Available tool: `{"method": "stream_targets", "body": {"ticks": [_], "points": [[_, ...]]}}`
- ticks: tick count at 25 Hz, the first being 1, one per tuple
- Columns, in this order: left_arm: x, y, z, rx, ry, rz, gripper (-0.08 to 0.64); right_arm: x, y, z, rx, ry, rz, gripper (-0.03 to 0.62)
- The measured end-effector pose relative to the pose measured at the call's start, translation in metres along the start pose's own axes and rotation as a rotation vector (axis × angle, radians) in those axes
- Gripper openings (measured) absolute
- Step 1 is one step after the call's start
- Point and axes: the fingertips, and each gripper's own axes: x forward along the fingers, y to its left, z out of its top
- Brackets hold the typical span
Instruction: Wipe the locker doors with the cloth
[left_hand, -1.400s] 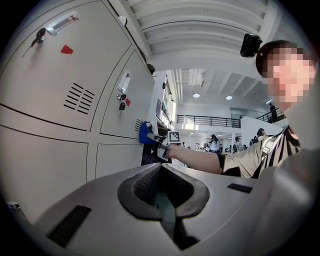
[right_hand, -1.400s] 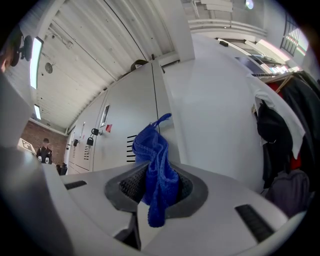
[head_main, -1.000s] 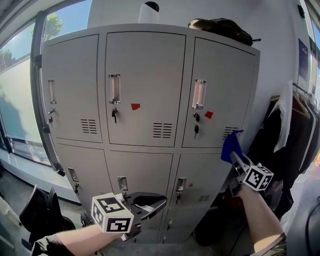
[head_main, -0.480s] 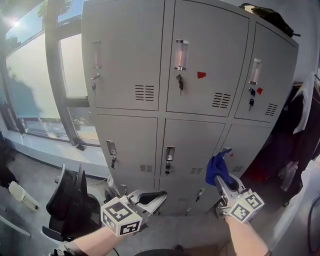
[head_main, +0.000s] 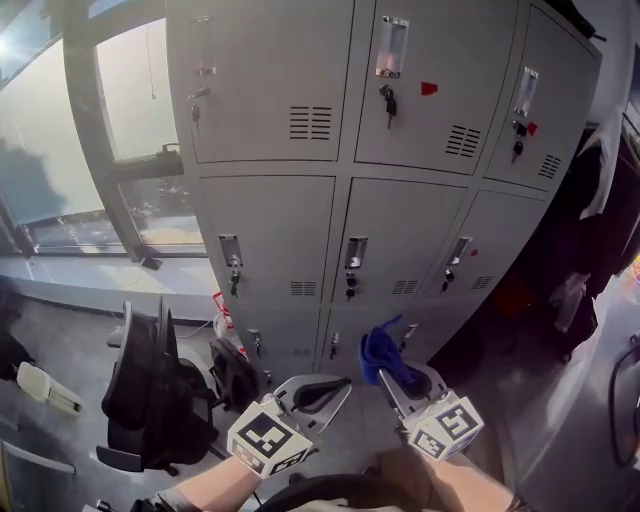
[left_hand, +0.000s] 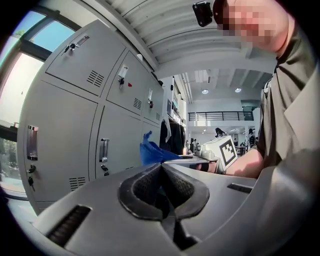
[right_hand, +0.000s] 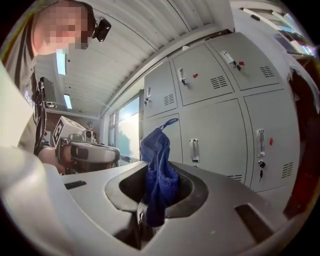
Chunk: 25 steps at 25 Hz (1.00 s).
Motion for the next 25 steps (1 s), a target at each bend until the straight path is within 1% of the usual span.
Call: {"method": "stream_targets", "body": {"ticks": [3,5,7,11,15,20,25], "points": [[0.003,-0.014,-0.009,0.004,0.001,0.006,0.008,-0.006,0.017,-0.009,-0.017,0.006,0.018,0.078],[0.007,-0.023,-0.016,-0.016,0.012,0.011,0.008,-0.011,0.024,-0.015,-0.023,0.011,0.03,0.078],[0.013,-0.029,-0.021,-0.046,0.021,0.016,0.008,-0.018,0.026,-0.018,-0.007,0.007,0.037,0.078],[0.026,-0.044,-0.03,-0.075,0.028,0.025,0.008,-0.035,0.019,-0.018,0.021,-0.014,0.048,0.078],[0.037,-0.059,-0.031,-0.073,0.031,0.035,0.008,-0.05,0.007,-0.016,0.043,-0.037,0.055,0.078],[0.049,-0.068,-0.032,-0.088,0.043,0.051,0.008,-0.061,-0.003,-0.017,0.062,-0.037,0.072,0.078],[0.055,-0.068,-0.03,-0.094,0.041,0.076,0.008,-0.061,-0.012,-0.022,0.077,-0.028,0.083,0.078]]}}
